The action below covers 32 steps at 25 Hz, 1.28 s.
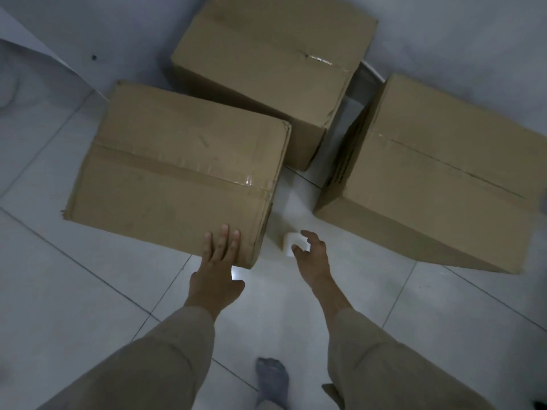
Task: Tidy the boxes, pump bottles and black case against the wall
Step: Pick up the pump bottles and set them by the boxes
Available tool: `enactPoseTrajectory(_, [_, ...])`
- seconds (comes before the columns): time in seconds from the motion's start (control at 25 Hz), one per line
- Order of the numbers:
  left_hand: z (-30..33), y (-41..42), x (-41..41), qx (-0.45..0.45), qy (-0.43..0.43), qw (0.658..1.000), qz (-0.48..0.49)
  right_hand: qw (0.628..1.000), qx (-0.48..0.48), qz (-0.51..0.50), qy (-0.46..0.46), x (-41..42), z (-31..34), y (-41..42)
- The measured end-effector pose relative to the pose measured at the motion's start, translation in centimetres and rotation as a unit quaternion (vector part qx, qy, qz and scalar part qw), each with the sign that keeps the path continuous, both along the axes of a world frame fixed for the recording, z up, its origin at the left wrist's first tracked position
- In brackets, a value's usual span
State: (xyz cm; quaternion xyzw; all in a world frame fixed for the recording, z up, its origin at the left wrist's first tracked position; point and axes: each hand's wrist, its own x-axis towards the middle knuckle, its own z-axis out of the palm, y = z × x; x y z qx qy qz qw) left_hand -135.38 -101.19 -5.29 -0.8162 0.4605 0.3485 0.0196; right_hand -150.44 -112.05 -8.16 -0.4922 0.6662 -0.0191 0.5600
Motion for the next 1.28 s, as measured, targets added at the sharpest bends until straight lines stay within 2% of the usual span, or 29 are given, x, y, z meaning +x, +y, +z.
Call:
enactPoseTrajectory(0.12, [1.3,-0.1,0.6,-0.062,-0.011,0.997,0.040,0.998,-0.048,0.038,-0.012,0.7,2.3,1.2])
enactPoseTrajectory(0.24, [3.1,1.5,1.4,-0.065,-0.002,0.991,0.116,0.989,-0.120,0.087,-0.032,2.2,5.2,3.2])
enactPoseTrajectory(0.4, [6.9,7.6,2.7,-0.089,0.001,0.969,0.229,0.976,-0.137,0.155,-0.066,6.3,9.4,8.7])
enactPoseTrajectory(0.56, [10.1,17.3,6.3,-0.092,-0.008,0.939,0.332,0.949,-0.099,0.276,-0.115,12.2,12.9,17.2])
enactPoseTrajectory(0.72, [12.6,28.8,11.0,-0.083,-0.035,0.887,0.453,0.911,-0.063,0.374,-0.160,18.2,16.4,25.9])
enactPoseTrajectory(0.92, [14.3,44.0,15.3,-0.082,-0.028,0.815,0.573,0.883,-0.066,0.438,-0.153,23.7,17.9,37.6])
enactPoseTrajectory(1.28, [17.1,69.3,23.9,-0.118,-0.033,0.730,0.672,0.852,-0.061,0.499,-0.148,34.4,18.2,58.4])
